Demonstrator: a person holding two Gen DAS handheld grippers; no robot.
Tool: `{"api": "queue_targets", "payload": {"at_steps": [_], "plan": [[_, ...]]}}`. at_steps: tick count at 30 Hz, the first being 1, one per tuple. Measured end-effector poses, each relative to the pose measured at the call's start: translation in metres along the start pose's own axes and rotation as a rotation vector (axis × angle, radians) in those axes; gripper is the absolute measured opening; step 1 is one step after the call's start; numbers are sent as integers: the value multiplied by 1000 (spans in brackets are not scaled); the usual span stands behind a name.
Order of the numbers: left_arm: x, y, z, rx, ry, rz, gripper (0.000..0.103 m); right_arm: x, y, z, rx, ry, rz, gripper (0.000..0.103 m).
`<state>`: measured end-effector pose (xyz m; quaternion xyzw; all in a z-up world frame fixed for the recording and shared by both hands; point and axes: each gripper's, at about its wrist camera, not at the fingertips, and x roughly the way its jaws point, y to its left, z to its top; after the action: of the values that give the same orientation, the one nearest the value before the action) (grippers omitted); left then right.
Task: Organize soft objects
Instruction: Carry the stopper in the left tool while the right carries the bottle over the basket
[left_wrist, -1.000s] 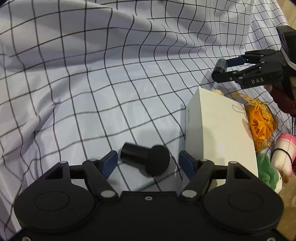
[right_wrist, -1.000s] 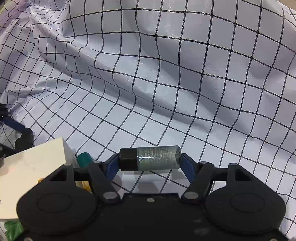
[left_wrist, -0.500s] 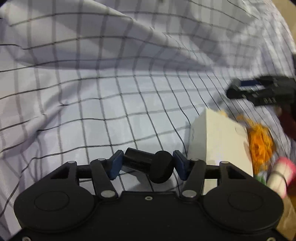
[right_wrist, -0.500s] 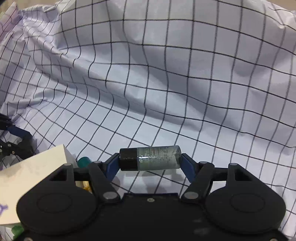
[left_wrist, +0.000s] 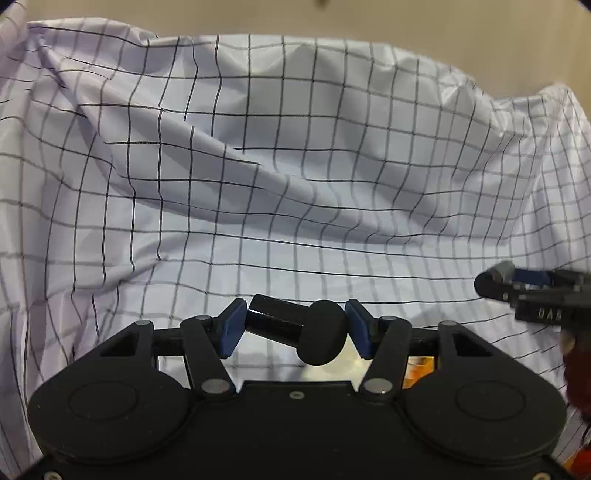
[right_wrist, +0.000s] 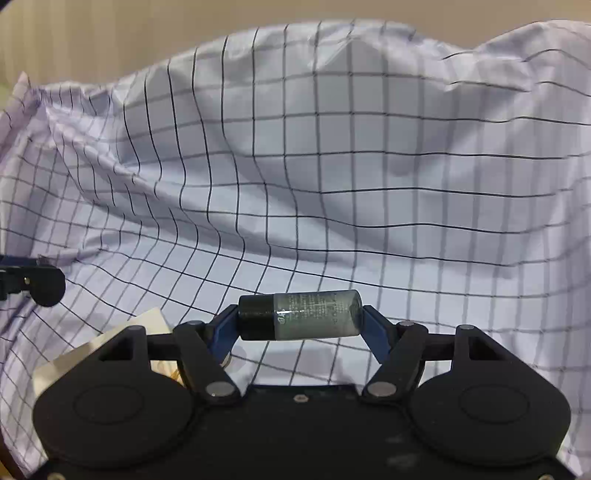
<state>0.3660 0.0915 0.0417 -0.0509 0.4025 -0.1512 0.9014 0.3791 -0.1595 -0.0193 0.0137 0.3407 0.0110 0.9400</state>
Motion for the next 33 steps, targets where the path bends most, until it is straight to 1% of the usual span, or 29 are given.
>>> {"api": "queue_targets", "payload": {"at_steps": [2, 3, 6, 8, 11, 13, 16, 19, 23, 25, 27, 30, 33], "plan": [[-13, -12, -6, -26, -15, -12, 55, -21, -2, -9, 16, -25, -1, 69], [-20, -18, -9, -28, -24, -15, 55, -31, -4, -13, 17, -5, 11, 69], [-45, -40, -21, -2, -63, 26, 55, -64, -6, -27, 21, -38, 18, 69], [-61, -53, -31, 3, -81, 39, 55, -87, -7, -38, 27, -63, 26, 69], [-82, -68, -49, 11, -92, 35, 55, -119, -7, -57, 36, -97, 45, 69], [-92, -79, -64, 25, -94, 46, 55, -139, -6, -71, 43, -119, 54, 69], [-101, -91, -89, 41, -87, 59, 55, -162, -4, -94, 64, -129, 74, 69], [-105, -96, -114, 27, -50, 58, 55, -179, -3, -119, 84, -131, 84, 69], [-107, -101, -148, 26, 10, 73, 55, -199, -2, -155, 101, -126, 63, 70], [-104, -102, -164, 19, 48, 79, 55, -204, -4, -170, 111, -98, 67, 70], [-100, -103, -179, 3, 94, 76, 55, -209, -3, -188, 86, -46, 70, 70], [-94, -104, -200, -18, 153, 69, 55, -218, 0, -210, 62, -22, 47, 70], [-92, -107, -217, -17, 195, 74, 55, -227, -2, -224, 54, 7, 60, 70]]}}
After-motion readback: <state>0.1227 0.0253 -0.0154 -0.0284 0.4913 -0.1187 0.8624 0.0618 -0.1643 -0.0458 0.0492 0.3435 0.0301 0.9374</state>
